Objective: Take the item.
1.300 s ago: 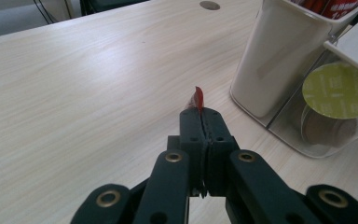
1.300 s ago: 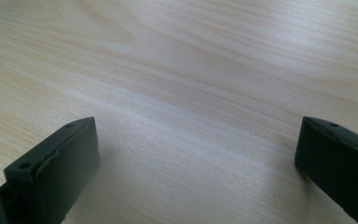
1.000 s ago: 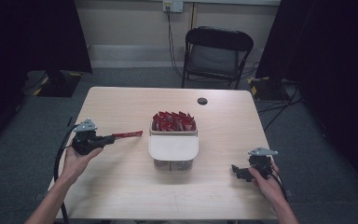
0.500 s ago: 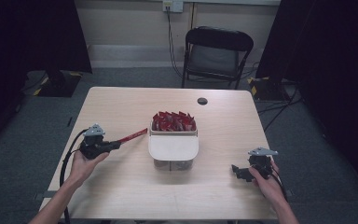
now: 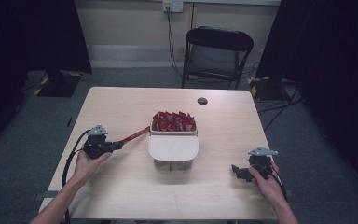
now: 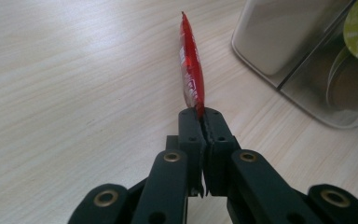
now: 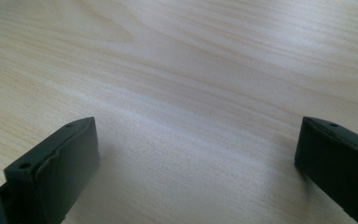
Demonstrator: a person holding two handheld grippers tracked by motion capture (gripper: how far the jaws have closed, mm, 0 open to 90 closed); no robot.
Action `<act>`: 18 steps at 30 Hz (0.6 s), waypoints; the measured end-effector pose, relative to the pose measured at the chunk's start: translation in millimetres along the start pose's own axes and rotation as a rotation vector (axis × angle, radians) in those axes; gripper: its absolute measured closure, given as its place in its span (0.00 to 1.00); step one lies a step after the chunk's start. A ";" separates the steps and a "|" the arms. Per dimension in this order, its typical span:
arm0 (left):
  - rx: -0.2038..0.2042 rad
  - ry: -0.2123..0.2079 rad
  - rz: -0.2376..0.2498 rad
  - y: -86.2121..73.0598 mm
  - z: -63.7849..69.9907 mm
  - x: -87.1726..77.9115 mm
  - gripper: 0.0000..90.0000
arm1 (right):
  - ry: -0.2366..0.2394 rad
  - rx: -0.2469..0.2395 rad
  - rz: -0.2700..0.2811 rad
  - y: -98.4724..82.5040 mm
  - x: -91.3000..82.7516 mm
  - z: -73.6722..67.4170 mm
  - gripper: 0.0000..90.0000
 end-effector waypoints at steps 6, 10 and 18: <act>0.023 -0.007 -0.047 -1.5 2.8 8.6 0.96 | 0.000 0.000 0.000 0.0 0.0 0.0 0.00; 0.027 -0.005 -0.053 -0.3 3.8 13.3 0.96 | 0.000 0.000 0.000 0.0 0.0 0.0 0.00; 0.031 -0.008 -0.070 -1.4 6.0 20.7 0.82 | 0.000 0.000 0.000 0.0 0.0 0.0 0.00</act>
Point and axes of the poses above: each handheld gripper's, and its own axes: x roughly forward along the jaws, y roughly out of its top, z roughly to its right, the point moved 6 cm from there along x, roughly forward along the jaws, and after that the axes turned 2 degrees about -y, right-handed, at the moved point
